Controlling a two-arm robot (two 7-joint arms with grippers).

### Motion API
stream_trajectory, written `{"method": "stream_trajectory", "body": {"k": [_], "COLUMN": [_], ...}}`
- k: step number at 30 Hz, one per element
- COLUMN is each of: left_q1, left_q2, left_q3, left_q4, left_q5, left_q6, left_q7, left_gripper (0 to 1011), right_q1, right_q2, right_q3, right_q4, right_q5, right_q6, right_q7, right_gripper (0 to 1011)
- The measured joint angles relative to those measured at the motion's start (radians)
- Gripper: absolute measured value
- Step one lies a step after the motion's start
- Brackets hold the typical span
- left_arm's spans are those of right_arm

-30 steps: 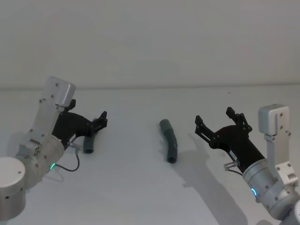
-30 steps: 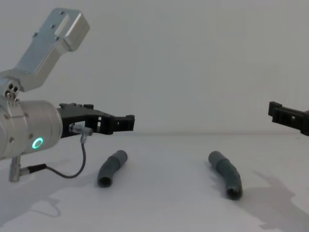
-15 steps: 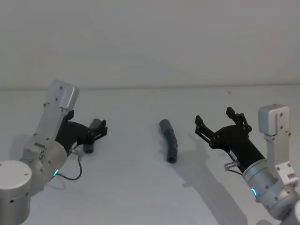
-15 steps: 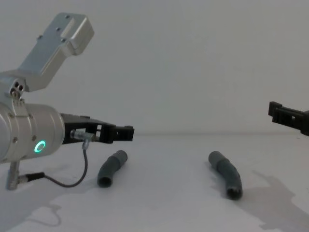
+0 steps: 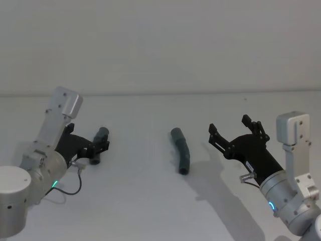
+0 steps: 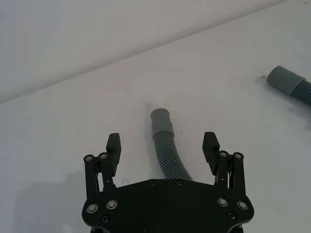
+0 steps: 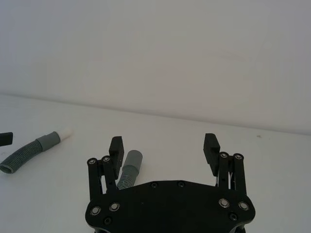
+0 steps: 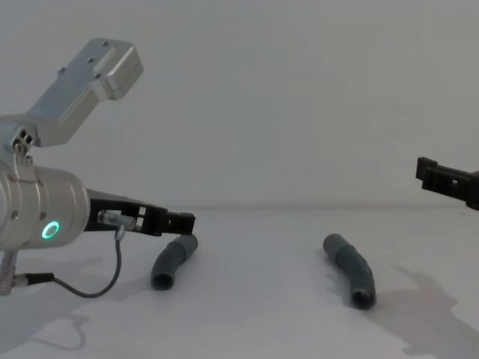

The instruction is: Use both hands to pick up one end of the pipe from the table, align the ends, and insert them.

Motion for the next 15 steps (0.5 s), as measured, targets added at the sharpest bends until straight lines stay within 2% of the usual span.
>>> {"method": "stream_trajectory", "body": {"k": [6,15], "left_q1": [-0.019,-0.054], "left_q2": [-0.008,-0.039], "left_q3": [-0.004,-0.01], "left_q4": [0.035,0.114], "left_q5": [-0.004,-0.015], "left_q6": [0.004,0.0], "left_q7": [-0.016,-0.035], "left_gripper": [1001,1001], "right_q1": [0.0,0.0], "right_q2": [0.0,0.0], "right_q3": [0.0,0.0], "right_q4": [0.0,0.0], "right_q5": [0.0,0.0], "right_q6": [0.0,0.0], "right_q7": [0.0,0.0], "right_gripper": [1000,1000]}}
